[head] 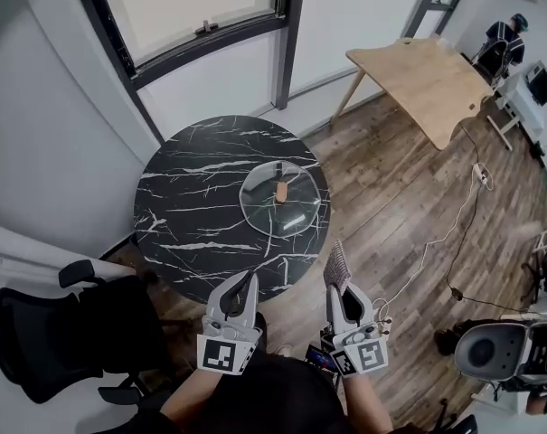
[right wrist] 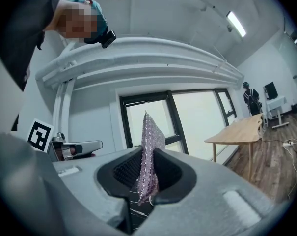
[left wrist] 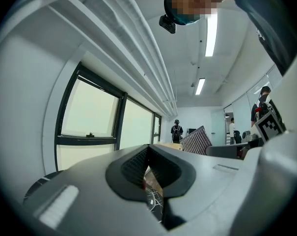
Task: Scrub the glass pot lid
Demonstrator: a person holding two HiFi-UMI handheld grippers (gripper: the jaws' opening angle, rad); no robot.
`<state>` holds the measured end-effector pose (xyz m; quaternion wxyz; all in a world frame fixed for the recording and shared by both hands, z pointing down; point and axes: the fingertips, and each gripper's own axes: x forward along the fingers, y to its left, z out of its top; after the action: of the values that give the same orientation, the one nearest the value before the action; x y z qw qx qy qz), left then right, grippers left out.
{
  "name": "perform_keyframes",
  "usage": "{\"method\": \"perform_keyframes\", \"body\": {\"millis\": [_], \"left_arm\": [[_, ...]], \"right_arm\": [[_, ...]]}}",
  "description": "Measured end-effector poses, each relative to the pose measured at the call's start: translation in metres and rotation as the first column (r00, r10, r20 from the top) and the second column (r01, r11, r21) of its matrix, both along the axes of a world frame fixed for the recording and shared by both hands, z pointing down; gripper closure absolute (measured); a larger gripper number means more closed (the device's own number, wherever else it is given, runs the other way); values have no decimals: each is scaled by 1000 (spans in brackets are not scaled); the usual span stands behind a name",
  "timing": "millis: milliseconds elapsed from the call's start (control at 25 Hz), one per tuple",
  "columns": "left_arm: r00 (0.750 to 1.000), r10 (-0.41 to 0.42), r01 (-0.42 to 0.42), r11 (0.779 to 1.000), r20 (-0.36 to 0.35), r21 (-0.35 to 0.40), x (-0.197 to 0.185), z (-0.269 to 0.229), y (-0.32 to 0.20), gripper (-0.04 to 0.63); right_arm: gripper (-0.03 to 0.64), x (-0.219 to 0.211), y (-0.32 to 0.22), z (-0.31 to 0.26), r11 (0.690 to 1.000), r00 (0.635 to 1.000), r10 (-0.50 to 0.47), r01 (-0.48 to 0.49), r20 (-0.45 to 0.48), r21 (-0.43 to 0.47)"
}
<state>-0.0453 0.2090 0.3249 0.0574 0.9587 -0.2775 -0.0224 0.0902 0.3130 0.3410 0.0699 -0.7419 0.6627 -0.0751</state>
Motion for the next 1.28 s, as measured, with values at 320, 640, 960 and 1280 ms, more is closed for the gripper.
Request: {"method": "perform_keyframes", "body": {"millis": [320, 640, 960, 1280], "left_arm": [[999, 27, -26, 999, 28, -41, -3, 21, -78, 592], [1000, 22, -21, 998, 19, -54, 5, 34, -132, 592], [997, -62, 65, 994, 38, -87, 48, 55, -159, 592], [972, -217, 225, 970, 90, -89, 113, 74, -195, 594]], "right_arm": [[549, 10, -97, 8, 1000, 1000, 17, -17, 1, -16], [549, 28, -156, 9, 999, 999, -5, 4, -35, -34], [549, 90, -195, 43, 993, 996, -85, 83, -19, -88], [549, 176, -260, 103, 952, 968, -250, 243, -15, -188]]}}
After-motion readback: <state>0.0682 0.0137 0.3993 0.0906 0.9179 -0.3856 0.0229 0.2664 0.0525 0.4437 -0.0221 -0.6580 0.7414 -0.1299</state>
